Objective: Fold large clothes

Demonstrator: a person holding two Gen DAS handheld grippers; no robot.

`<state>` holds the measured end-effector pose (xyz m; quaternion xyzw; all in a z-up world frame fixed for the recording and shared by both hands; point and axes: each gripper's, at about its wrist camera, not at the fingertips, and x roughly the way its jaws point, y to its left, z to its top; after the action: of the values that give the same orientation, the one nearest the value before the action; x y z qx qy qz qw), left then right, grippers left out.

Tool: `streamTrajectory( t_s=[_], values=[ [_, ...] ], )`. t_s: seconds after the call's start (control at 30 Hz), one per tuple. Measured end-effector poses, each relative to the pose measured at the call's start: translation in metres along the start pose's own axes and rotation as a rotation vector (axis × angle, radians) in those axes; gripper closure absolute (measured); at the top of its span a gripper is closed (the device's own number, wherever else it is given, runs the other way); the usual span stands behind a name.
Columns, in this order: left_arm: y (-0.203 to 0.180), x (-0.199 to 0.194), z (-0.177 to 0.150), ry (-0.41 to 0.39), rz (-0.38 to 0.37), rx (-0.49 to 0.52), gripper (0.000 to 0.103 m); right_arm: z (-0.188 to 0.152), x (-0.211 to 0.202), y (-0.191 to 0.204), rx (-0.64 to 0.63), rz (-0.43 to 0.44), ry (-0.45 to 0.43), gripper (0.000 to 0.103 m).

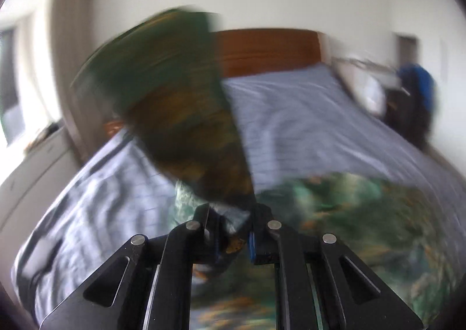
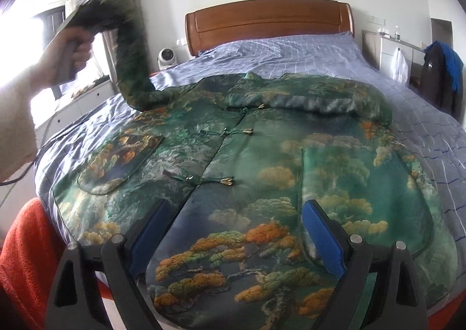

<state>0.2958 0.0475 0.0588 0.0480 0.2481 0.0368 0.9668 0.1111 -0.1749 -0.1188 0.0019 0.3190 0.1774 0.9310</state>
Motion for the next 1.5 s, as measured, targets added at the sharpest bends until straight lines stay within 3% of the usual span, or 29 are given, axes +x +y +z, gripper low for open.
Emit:
streamTrajectory(
  t_s=[0.07, 0.1, 0.13, 0.2, 0.37, 0.53, 0.63, 0.73, 0.87, 0.93, 1.0, 1.13, 1.3, 1.4, 1.5],
  values=[
    [-0.055, 0.029, -0.008, 0.054, -0.034, 0.08, 0.085, 0.001, -0.005, -0.005, 0.013, -0.01, -0.016, 0.012],
    [-0.08, 0.047, -0.017, 0.102, -0.05, 0.118, 0.074, 0.001, -0.007, -0.007, 0.018, -0.015, -0.022, 0.012],
    [-0.098, 0.06, -0.028, 0.154, -0.067, 0.149, 0.053, 0.0, -0.008, -0.009, 0.02, -0.019, -0.024, 0.012],
    [-0.131, 0.089, -0.059, 0.283, -0.064, 0.193, 0.028, -0.001, -0.011, -0.012, 0.024, -0.026, -0.027, 0.012],
    [-0.14, 0.09, -0.112, 0.396, -0.136, 0.223, 0.025, -0.003, -0.019, -0.02, 0.037, -0.037, -0.041, 0.012],
    [-0.105, 0.057, -0.105, 0.328, -0.138, 0.229, 0.007, -0.003, -0.016, -0.031, 0.083, -0.025, -0.041, 0.012],
    [-0.075, 0.05, -0.09, 0.261, -0.075, 0.163, 0.004, -0.002, -0.012, -0.032, 0.096, -0.018, -0.032, 0.012],
    [-0.041, 0.072, -0.084, 0.254, 0.043, 0.083, 0.003, -0.003, -0.009, -0.029, 0.085, -0.023, -0.022, 0.012],
    [-0.004, 0.115, -0.108, 0.361, 0.177, -0.011, 0.003, -0.004, -0.01, -0.025, 0.062, -0.035, -0.023, 0.012],
    [0.002, 0.135, -0.132, 0.455, 0.194, -0.026, 0.003, -0.005, -0.01, -0.024, 0.054, -0.038, -0.025, 0.012],
    [0.001, 0.134, -0.145, 0.463, 0.208, -0.013, 0.003, -0.006, -0.009, -0.024, 0.054, -0.034, -0.018, 0.012],
    [-0.017, 0.11, -0.133, 0.403, 0.177, 0.01, 0.003, -0.008, -0.008, -0.028, 0.07, -0.025, -0.013, 0.012],
    [-0.052, 0.084, -0.079, 0.265, 0.083, 0.032, 0.003, -0.007, -0.009, -0.033, 0.091, -0.016, -0.021, 0.012],
    [-0.081, 0.086, -0.058, 0.252, 0.02, 0.036, 0.002, -0.007, -0.008, -0.034, 0.099, -0.011, -0.02, 0.012],
    [-0.111, 0.102, -0.061, 0.28, -0.01, 0.064, 0.002, -0.007, -0.008, -0.036, 0.103, -0.01, -0.02, 0.012]
  ],
)
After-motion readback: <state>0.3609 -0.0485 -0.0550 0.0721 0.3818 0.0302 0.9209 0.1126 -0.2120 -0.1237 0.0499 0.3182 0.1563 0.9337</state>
